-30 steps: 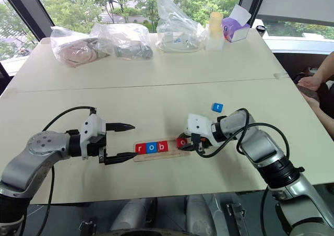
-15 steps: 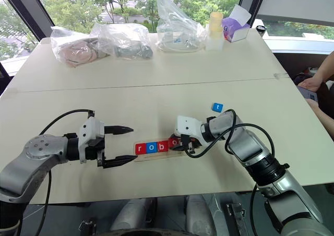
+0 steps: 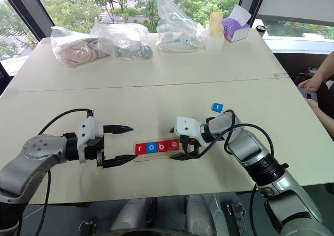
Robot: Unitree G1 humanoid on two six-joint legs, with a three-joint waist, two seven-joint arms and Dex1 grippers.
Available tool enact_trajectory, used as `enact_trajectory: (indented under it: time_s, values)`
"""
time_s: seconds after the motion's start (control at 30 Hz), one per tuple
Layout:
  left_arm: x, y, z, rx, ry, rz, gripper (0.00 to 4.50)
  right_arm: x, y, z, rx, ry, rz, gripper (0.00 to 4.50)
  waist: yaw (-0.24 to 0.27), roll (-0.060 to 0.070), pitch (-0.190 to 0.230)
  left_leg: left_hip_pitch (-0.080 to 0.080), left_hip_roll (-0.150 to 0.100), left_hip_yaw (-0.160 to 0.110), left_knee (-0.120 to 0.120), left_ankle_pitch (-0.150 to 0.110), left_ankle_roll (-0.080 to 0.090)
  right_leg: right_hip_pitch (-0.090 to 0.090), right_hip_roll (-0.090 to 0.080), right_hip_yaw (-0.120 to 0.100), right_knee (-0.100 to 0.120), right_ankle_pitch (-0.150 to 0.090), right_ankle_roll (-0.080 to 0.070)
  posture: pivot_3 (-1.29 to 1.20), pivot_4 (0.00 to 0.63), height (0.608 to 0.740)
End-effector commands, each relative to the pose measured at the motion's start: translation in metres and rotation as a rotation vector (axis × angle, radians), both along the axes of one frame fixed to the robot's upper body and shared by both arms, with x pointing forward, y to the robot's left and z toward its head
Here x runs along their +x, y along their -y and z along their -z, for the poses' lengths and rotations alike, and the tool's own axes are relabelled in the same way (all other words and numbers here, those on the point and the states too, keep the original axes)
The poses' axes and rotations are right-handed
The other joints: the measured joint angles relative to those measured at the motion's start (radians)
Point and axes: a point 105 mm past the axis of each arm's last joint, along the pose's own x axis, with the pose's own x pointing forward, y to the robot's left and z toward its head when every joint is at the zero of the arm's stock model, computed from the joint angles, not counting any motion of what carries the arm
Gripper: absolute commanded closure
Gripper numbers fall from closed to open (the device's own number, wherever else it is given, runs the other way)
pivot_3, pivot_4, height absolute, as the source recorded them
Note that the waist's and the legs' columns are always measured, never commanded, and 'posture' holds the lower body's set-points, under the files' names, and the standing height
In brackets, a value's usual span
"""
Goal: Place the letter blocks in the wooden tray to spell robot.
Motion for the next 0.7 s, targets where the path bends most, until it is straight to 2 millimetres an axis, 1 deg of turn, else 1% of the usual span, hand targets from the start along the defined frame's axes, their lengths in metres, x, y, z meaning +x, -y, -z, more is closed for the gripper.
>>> enact_trajectory:
  time_s: [0.03,0.13,0.23,0.27,0.33,0.43,0.5,0.6,0.7]
  values:
    - [0.001,0.001,-0.009,-0.004,0.038,0.008,0.0,0.006,0.0,-0.019,0.039,0.037,0.016,0.05,0.0,0.0,0.0,0.0,0.0,0.0,0.0,0.0,0.0,0.0,0.0,0.0,0.0,0.0,0.0,0.0,0.15,0.74]
    - [0.001,0.002,-0.009,-0.005,0.037,0.009,0.0,0.019,0.003,-0.031,0.086,0.064,0.084,0.05,-0.001,0.0,0.0,0.0,0.0,0.0,0.0,0.0,0.0,0.0,0.0,0.0,0.0,0.0,0.0,0.0,0.15,0.74]
    - [0.001,0.003,-0.008,-0.007,0.038,0.012,0.0,0.043,0.016,-0.045,0.118,0.14,0.219,0.05,0.0,0.0,0.0,0.0,0.0,0.0,0.0,0.0,0.0,0.0,0.0,0.0,0.0,0.0,0.0,0.0,0.15,0.74]
    - [0.002,0.003,-0.009,-0.007,0.039,0.012,0.0,0.055,0.025,-0.051,0.13,0.171,0.303,0.05,0.0,0.0,0.0,0.0,0.0,0.0,0.0,0.0,0.0,0.0,0.0,0.0,0.0,0.0,0.0,0.0,0.15,0.74]
    - [0.002,0.003,-0.009,-0.008,0.04,0.011,0.0,0.072,0.041,-0.059,0.148,0.213,0.438,0.05,0.0,0.0,0.0,0.0,0.0,0.0,0.0,0.0,0.0,0.0,0.0,0.0,0.0,0.0,0.0,0.0,0.15,0.74]
    - [0.002,0.003,-0.008,-0.01,0.042,0.01,0.0,0.093,0.077,-0.074,0.199,0.241,0.74,0.05,0.002,0.0,0.0,-0.001,0.0,0.0,0.0,0.0,0.0,-0.001,0.0,0.0,0.0,0.0,0.0,0.0,0.15,0.74]
    - [0.003,0.004,-0.007,-0.012,0.042,0.011,0.0,0.096,0.092,-0.077,0.215,0.235,0.897,0.05,0.002,0.0,0.0,-0.001,-0.001,0.0,-0.001,0.0,0.0,-0.002,0.0,0.0,0.0,0.0,0.0,0.0,0.15,0.74]
    - [0.004,0.005,-0.006,-0.015,0.043,0.016,0.0,0.099,0.11,-0.081,0.225,0.289,1.1,0.05,0.0,0.0,0.0,-0.002,-0.001,0.0,-0.002,0.0,0.0,-0.003,-0.001,0.001,0.001,0.0,0.0,0.0,0.15,0.74]
    - [0.007,0.008,-0.005,-0.018,0.048,0.022,0.0,0.098,0.126,-0.075,0.213,0.296,1.267,0.05,-0.002,0.0,0.0,-0.002,0.0,0.001,-0.002,0.0,-0.001,-0.005,0.0,0.002,0.002,0.0,-0.001,0.0,0.15,0.74]
